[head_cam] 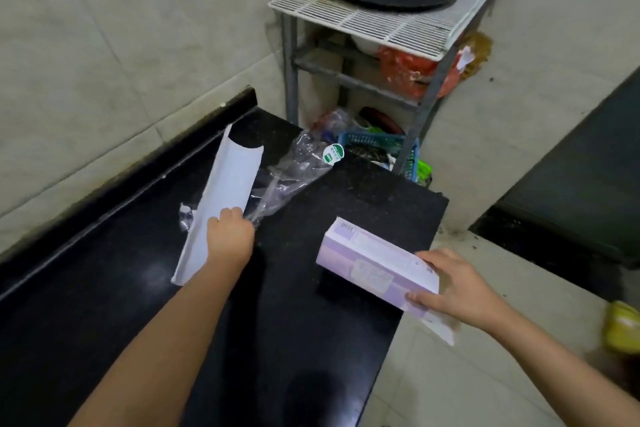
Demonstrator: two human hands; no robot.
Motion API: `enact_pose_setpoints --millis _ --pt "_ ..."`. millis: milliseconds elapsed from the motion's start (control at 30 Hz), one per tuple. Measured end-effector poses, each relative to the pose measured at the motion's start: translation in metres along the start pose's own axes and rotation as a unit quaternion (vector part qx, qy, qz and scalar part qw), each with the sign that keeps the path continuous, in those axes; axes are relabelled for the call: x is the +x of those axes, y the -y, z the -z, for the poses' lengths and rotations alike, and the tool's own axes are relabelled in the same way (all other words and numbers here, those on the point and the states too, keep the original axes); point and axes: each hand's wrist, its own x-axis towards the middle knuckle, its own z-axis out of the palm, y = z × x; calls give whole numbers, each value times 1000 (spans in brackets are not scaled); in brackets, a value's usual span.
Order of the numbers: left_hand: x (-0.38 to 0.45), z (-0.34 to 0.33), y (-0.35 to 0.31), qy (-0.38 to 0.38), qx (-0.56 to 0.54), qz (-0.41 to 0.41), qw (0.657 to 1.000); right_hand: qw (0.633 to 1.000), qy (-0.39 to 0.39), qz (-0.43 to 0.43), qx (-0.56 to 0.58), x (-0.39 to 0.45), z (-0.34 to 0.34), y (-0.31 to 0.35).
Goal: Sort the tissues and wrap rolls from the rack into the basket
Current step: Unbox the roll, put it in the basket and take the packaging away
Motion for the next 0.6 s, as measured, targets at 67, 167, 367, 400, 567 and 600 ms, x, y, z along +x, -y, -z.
enact_pose_setpoints --millis 67,167,367,400,567,600 --pt "3 -2 7 -4 0 4 1000 1000 -15 -16 8 -8 -4 -7" --pt "0 1 12 -12 10 -23 1000 999 -33 -29 32 -19 -8 -12" --pt "-31 58 -34 -153 -50 -182 970 991 -105 -65 59 -42 0 -25" --pt "-38 70 -48 -171 -34 -219 960 988 -122 -76 59 -45 3 -29" --pt "-82 135 -169 -234 -30 -373 897 961 -217 -153 77 -98 40 -80" --pt "-91 147 -199 -219 -24 -392 893 954 -232 -171 78 -114 50 -95"
